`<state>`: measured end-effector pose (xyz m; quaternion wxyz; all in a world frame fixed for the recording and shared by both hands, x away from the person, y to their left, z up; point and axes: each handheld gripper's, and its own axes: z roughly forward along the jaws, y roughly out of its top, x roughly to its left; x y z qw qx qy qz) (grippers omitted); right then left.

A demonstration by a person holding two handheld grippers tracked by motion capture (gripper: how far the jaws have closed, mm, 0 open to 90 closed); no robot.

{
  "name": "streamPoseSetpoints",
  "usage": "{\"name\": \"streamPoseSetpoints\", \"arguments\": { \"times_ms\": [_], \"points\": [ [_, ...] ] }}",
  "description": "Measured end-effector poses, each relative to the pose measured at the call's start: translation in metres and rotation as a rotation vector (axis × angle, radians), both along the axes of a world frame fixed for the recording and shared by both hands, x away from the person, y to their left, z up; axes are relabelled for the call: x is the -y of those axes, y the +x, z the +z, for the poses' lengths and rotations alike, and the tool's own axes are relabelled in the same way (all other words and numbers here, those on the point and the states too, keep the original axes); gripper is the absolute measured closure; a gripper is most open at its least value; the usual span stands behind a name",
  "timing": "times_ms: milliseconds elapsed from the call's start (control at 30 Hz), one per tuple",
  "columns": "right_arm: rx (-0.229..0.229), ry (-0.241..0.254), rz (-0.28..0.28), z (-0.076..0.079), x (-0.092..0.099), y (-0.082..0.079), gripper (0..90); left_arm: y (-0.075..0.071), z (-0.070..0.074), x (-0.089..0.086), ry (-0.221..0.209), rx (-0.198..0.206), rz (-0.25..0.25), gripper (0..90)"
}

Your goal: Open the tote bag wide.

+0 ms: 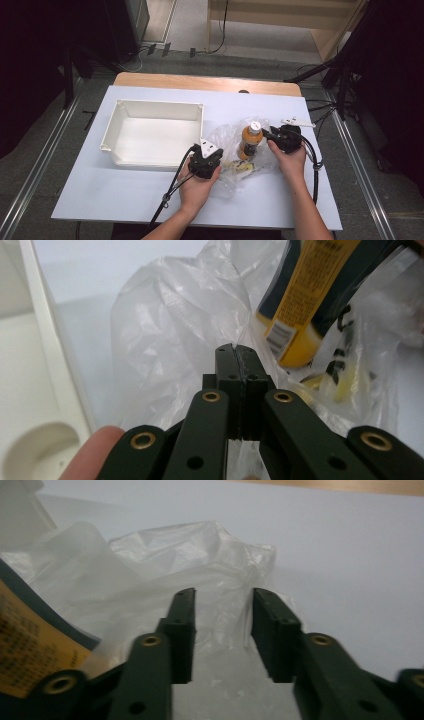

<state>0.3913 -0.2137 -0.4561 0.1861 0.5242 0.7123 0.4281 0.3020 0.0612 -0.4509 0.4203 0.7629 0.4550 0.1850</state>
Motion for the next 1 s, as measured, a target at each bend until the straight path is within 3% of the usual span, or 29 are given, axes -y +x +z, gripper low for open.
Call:
{"name": "streamPoseSetpoints", "arguments": {
  "times_ms": [33, 67, 100, 200, 233, 267, 433, 567, 767, 867, 933, 967, 1000],
  "points": [
    [-0.026, -0.022, -0.002, -0.005, 0.002, 0.001, 80.2, 0.0, -0.003, 0.0, 0.007, -0.015, -0.011, 90.0],
    [-0.026, -0.022, -0.002, -0.005, 0.002, 0.001, 80.2, 0.0, -0.005, -0.001, 0.017, -0.022, -0.01, 90.0],
    [-0.053, -0.038, -0.007, -0.009, 0.003, 0.003, 88.3, 0.0, -0.008, -0.002, 0.022, -0.034, -0.013, 90.0],
    [-0.115, -0.055, -0.015, -0.018, 0.006, 0.007, 90.0, -0.001, -0.018, -0.007, 0.054, -0.079, -0.028, 90.0],
    [-0.115, -0.055, -0.015, -0.018, 0.006, 0.007, 90.0, -0.001, -0.018, -0.007, 0.054, -0.079, -0.028, 90.0],
    [-0.137, -0.062, -0.029, -0.022, 0.008, 0.009, 90.0, -0.004, -0.018, -0.006, 0.088, -0.071, -0.035, 90.0],
    [-0.14, -0.094, -0.048, -0.023, 0.007, 0.01, 90.0, -0.004, -0.021, -0.006, 0.129, -0.119, -0.059, 90.0],
    [-0.143, -0.104, -0.057, -0.024, 0.007, 0.011, 90.0, -0.006, -0.021, -0.012, 0.107, -0.129, -0.063, 90.0],
    [-0.133, -0.117, -0.076, -0.025, 0.006, 0.012, 90.0, -0.008, -0.022, -0.016, 0.106, -0.123, -0.078, 90.0],
    [-0.088, -0.072, -0.049, -0.021, 0.009, 0.006, 79.8, -0.009, -0.022, -0.017, 0.077, -0.109, -0.084, 89.6],
    [-0.077, -0.021, -0.031, -0.019, 0.012, 0.004, 74.3, -0.012, -0.02, -0.02, 0.036, -0.076, -0.102, 83.5],
    [-0.077, -0.021, -0.031, -0.019, 0.012, 0.004, 74.3, -0.012, -0.02, -0.02, 0.036, -0.076, -0.102, 82.4],
    [-0.057, 0.005, -0.019, -0.016, 0.013, 0.002, 69.5, -0.016, -0.017, -0.025, -0.012, -0.038, -0.123, 80.8]
  ]
}}
